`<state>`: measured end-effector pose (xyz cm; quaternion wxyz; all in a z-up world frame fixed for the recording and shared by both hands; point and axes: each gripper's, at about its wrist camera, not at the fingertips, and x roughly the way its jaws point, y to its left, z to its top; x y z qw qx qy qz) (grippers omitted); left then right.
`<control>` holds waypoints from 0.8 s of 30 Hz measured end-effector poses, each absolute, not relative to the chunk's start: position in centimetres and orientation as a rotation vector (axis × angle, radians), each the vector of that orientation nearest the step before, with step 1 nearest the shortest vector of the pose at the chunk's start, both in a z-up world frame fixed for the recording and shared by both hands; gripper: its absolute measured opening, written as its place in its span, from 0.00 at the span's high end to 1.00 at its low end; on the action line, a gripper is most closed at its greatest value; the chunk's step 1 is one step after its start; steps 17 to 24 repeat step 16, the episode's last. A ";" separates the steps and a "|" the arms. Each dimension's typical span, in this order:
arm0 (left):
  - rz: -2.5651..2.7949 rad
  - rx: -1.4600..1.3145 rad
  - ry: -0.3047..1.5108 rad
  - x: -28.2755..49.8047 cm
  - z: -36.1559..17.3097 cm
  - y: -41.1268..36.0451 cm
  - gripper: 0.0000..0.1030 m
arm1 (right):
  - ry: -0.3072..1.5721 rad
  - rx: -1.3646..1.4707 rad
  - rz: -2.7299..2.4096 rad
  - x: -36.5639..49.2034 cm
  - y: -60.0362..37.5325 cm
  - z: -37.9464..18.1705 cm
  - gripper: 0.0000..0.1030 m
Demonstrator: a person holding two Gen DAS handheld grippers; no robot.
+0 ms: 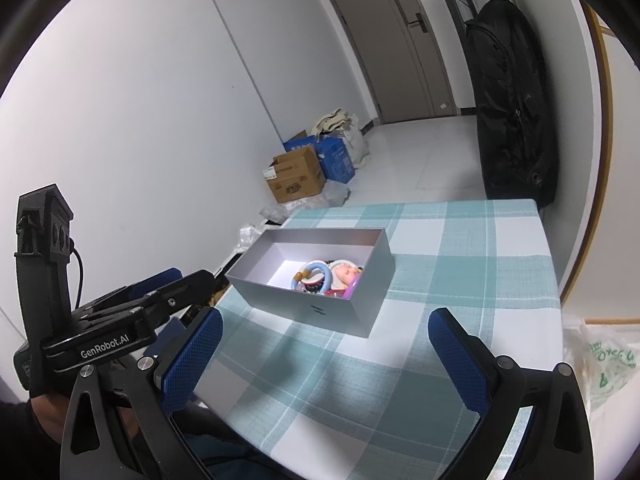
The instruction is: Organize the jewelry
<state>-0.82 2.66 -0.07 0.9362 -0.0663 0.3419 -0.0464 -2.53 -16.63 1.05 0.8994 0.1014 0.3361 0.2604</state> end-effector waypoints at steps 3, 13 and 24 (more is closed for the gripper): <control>-0.094 -0.137 0.702 -0.8 -0.2 2.6 0.29 | 0.701 0.212 0.536 -2.5 -16.7 0.9 0.00; -0.106 -0.127 0.710 -0.7 -0.3 2.4 0.29 | 0.706 0.216 0.533 -2.2 -16.6 0.8 0.00; -0.139 -0.148 0.701 -0.7 -0.3 2.4 0.29 | 0.708 0.217 0.536 -2.2 -16.6 0.6 0.00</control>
